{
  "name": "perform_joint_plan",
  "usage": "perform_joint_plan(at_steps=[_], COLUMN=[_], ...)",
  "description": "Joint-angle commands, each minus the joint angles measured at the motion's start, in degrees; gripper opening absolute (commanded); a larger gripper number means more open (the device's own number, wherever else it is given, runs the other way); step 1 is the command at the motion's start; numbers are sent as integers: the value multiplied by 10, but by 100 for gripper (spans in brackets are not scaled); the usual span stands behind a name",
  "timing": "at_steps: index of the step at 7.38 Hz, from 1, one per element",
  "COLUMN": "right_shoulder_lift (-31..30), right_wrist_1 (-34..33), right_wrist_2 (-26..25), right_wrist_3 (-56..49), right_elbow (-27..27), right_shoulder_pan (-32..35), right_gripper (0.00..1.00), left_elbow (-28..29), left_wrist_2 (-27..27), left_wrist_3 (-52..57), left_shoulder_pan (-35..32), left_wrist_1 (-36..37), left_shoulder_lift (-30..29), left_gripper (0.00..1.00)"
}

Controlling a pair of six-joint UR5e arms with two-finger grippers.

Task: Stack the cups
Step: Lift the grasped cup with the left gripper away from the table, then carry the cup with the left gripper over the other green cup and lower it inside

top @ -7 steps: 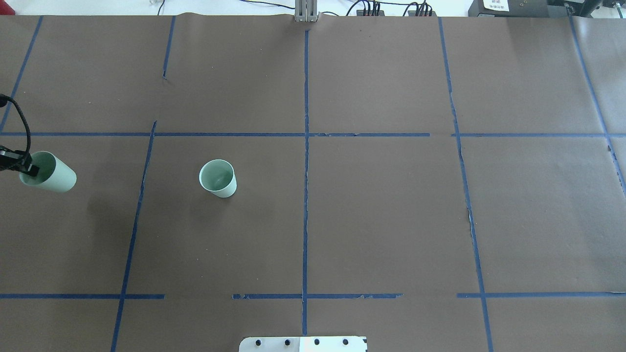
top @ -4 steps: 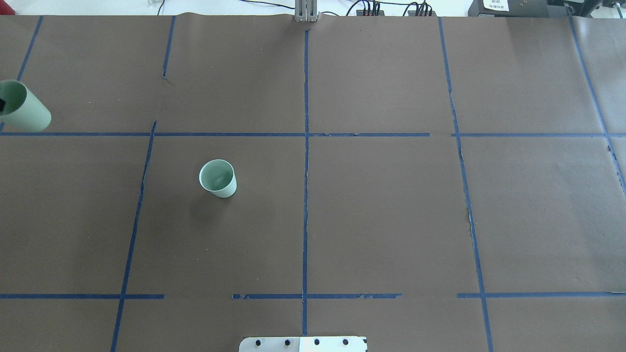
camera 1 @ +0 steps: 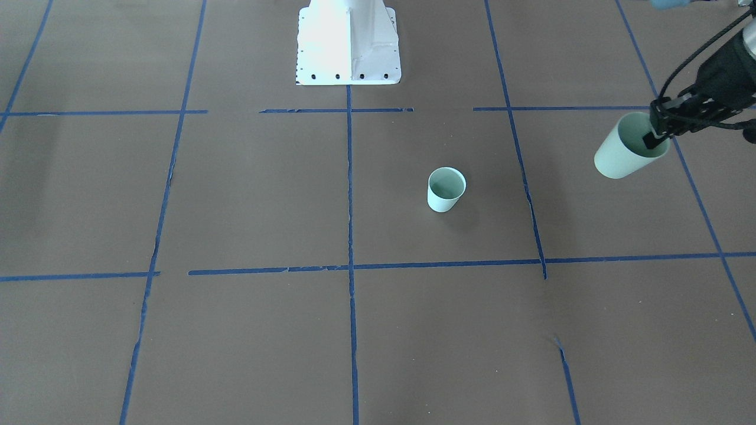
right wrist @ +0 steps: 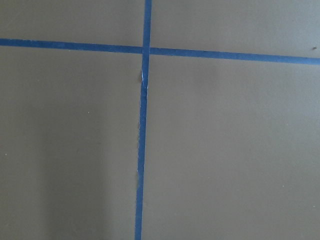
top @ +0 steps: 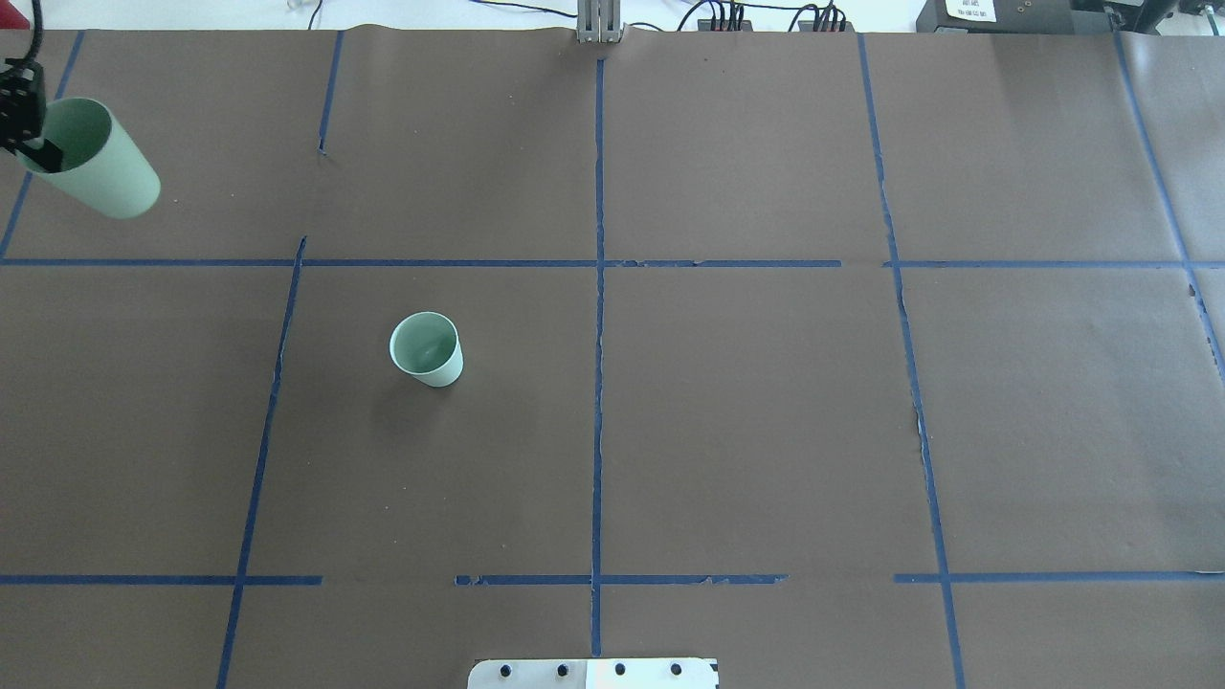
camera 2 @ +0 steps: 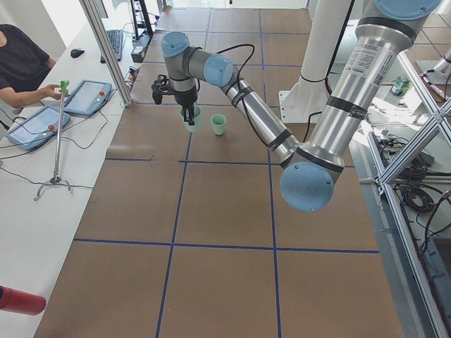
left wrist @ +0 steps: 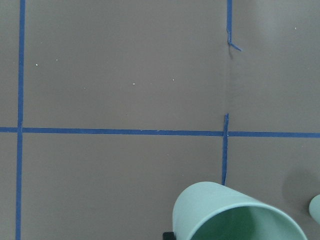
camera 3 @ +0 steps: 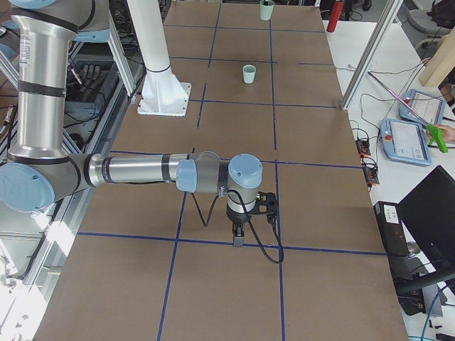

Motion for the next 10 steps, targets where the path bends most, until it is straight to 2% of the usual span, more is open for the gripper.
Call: perform_joint_plan(at_steps=[1,3,5,8,10], right_shoulder_lift=[0,0,0,0,0], right_wrist_1=[0,0,0,0,0], right_wrist_2=[0,0,0,0,0], right_wrist_3=[0,0,0,0,0], right_elbow=[0,0,0,0,0], right_shoulder_pan=[0,0,1,1,0], right_gripper=[100,100,100,100,100], left_elbow=[-9,26,62,88,121], left_wrist_2=[4,23,49,62,68], left_wrist_3=[-182,-266,-303,-304,-304], left_shoulder_pan=[106,173,200,224,224], left_wrist_1=[-95,-186,-255,-258,-294], left_shoulder_lift=[-11,-12,-12,-23,-31], left_gripper=[0,0,0,0,0])
